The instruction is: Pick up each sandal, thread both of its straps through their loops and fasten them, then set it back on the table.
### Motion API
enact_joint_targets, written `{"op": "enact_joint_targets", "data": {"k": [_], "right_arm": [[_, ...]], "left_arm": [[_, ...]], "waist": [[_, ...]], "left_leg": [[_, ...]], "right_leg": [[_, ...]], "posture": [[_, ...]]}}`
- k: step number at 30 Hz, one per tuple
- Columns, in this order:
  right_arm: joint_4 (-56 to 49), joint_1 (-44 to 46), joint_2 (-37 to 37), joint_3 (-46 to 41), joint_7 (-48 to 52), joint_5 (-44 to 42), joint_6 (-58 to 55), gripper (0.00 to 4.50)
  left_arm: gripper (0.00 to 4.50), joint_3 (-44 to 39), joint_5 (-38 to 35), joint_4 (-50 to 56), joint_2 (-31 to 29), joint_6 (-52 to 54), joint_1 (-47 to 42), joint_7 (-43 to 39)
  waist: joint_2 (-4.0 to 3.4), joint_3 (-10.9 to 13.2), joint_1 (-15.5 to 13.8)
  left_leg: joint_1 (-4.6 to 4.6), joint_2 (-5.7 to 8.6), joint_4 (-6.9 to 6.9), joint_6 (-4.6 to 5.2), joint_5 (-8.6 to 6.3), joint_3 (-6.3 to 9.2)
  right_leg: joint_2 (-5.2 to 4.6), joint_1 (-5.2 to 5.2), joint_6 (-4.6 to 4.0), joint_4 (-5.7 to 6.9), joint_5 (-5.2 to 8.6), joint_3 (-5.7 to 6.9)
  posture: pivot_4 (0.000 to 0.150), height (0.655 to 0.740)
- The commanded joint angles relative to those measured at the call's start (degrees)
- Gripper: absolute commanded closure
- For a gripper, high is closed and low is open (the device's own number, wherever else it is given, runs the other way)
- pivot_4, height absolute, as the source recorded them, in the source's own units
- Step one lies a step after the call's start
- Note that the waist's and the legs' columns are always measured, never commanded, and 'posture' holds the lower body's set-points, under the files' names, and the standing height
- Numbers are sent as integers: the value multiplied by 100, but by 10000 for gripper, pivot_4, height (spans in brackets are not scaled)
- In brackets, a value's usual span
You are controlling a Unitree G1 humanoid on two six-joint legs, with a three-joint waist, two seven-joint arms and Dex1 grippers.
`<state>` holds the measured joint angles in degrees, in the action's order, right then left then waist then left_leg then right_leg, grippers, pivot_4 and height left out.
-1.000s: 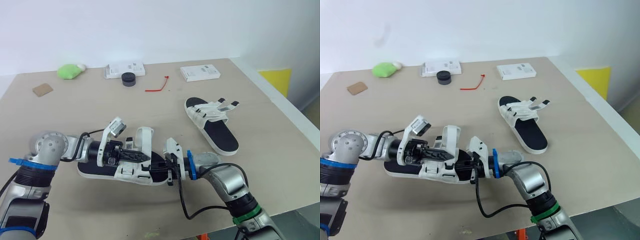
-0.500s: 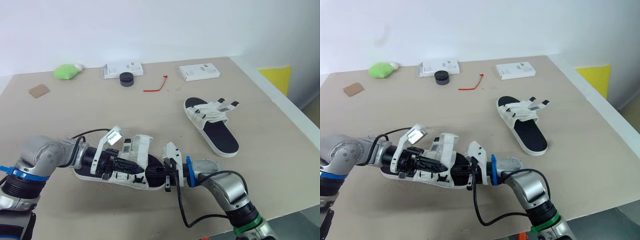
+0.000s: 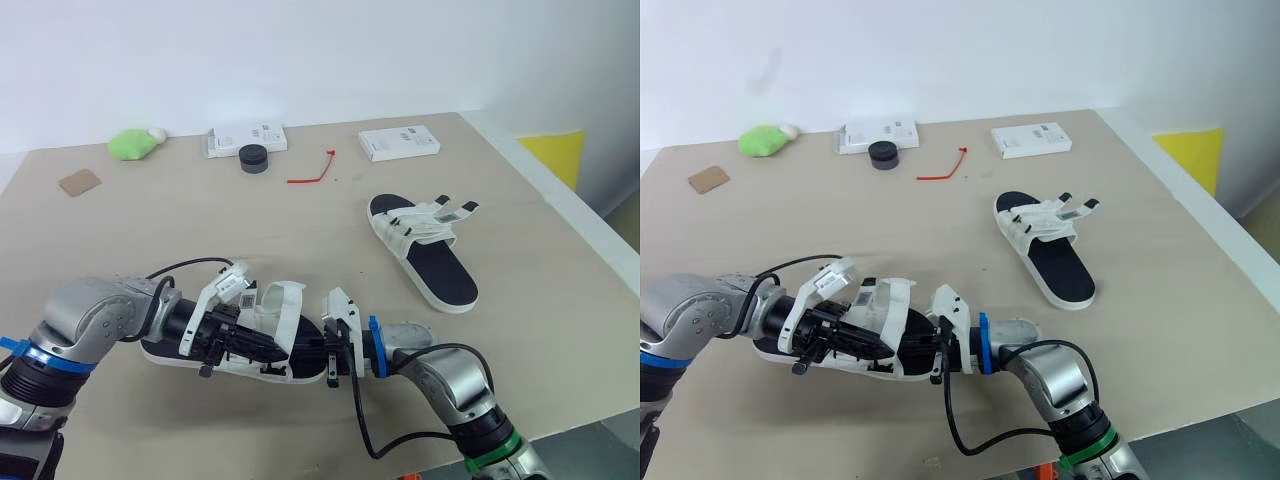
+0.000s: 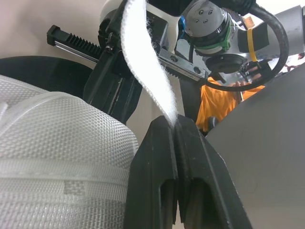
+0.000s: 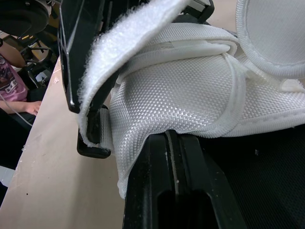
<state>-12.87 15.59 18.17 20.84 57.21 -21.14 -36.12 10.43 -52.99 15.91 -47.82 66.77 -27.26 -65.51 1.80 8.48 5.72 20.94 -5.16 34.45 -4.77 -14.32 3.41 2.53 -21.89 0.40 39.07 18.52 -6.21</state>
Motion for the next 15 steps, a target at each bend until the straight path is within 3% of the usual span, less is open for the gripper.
{"op": "enact_joint_targets", "data": {"k": [1,15], "right_arm": [[407,-313,83,665,27,141,-346,45000],[709,62,335,837,106,544,136,45000]], "left_arm": [[44308,-31,352,60,60,-413,141,125],[44308,-77,581,226,-145,-933,477,-66]], "waist": [[-4,-2,-2],[-25,-9,-12]], "left_leg": [[0,0,0,0,0,0],[-4,1,8,3,-1,0]], "right_leg": [[0,0,0,0,0,0],[1,3,8,2,-2,-2]], "posture": [[1500,7400],[1500,7400]]}}
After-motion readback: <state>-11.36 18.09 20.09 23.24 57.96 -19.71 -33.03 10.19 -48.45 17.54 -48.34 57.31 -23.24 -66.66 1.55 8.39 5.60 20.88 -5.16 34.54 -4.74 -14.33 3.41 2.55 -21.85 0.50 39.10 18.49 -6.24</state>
